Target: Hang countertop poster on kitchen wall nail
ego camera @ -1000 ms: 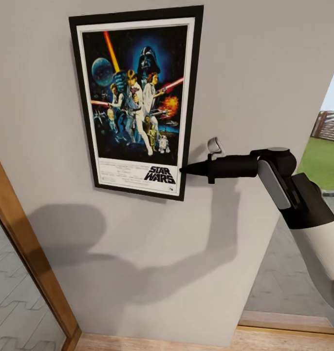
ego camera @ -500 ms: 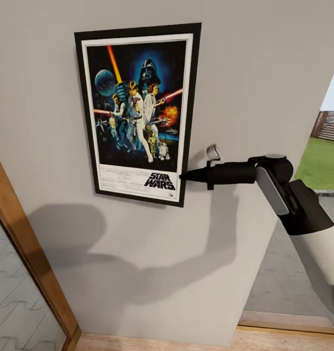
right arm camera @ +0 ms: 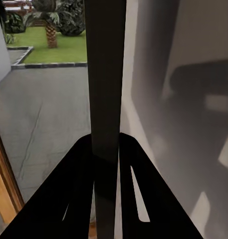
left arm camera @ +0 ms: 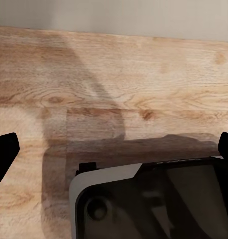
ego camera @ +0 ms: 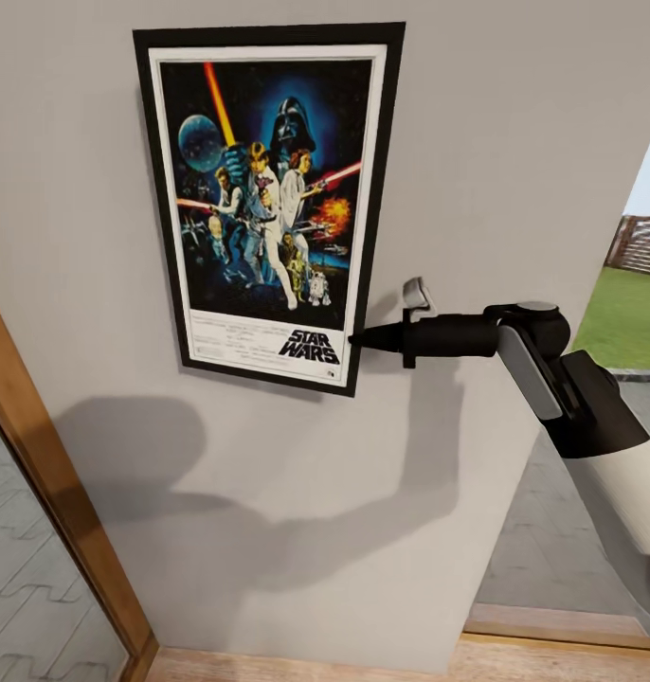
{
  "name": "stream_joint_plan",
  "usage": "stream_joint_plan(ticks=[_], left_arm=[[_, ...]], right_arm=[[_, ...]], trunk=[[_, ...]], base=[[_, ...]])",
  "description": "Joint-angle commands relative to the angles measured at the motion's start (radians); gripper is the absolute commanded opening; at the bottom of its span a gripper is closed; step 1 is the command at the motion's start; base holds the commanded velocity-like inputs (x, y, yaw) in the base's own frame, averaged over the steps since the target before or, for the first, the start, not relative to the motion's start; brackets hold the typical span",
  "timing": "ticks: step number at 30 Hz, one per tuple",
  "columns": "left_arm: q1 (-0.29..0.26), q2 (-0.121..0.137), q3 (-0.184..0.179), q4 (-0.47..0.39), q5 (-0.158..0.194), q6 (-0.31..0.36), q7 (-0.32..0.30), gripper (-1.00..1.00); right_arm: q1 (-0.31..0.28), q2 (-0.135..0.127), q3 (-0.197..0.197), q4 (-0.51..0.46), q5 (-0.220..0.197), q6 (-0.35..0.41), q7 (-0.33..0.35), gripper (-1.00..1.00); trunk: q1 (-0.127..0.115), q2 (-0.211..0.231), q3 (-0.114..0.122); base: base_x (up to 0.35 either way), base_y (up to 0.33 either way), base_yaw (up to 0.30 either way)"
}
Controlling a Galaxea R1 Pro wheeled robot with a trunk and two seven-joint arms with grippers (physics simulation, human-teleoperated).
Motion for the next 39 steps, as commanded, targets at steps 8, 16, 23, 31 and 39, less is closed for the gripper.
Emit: stream_joint_plan(ticks=[8,16,23,31,39], left_arm=[[0.0,-0.001,0.007,-0.002,-0.011,-0.003,-0.007,1.0],[0.0,-0.001,0.007,-0.002,-0.011,-0.003,-0.006,1.0],[0.0,-0.001,0.007,-0.002,-0.011,-0.003,-0.007,1.0],[0.0,-0.001,0.007,-0.002,-0.011,-0.003,-0.007,1.0],[0.0,-0.001,0.007,-0.002,-0.011,-0.003,-0.007,1.0]], right_arm=[[0.009,-0.001,0.002,0.0,-0.008,0.003,0.0,-1.0],[0.039,-0.001,0.002,0.0,-0.008,0.002,0.0,-1.0],[0.043,-0.001,0.001,0.0,-0.008,0.001,0.0,-1.0],[0.043,-0.001,0.002,0.0,-0.008,0.001,0.0,-1.0],[0.043,-0.001,0.001,0.0,-0.008,0.001,-0.001,-1.0]], trunk=[[0.001,-0.002,-0.002],[0.001,-0.002,-0.002],[0.001,-0.002,-0.002],[0.001,-0.002,-0.002],[0.001,-0.002,-0.002]], base=[[0.0,0.0,0.0],[0.0,0.0,0.0],[0.0,0.0,0.0],[0.0,0.0,0.0],[0.0,0.0,0.0]])
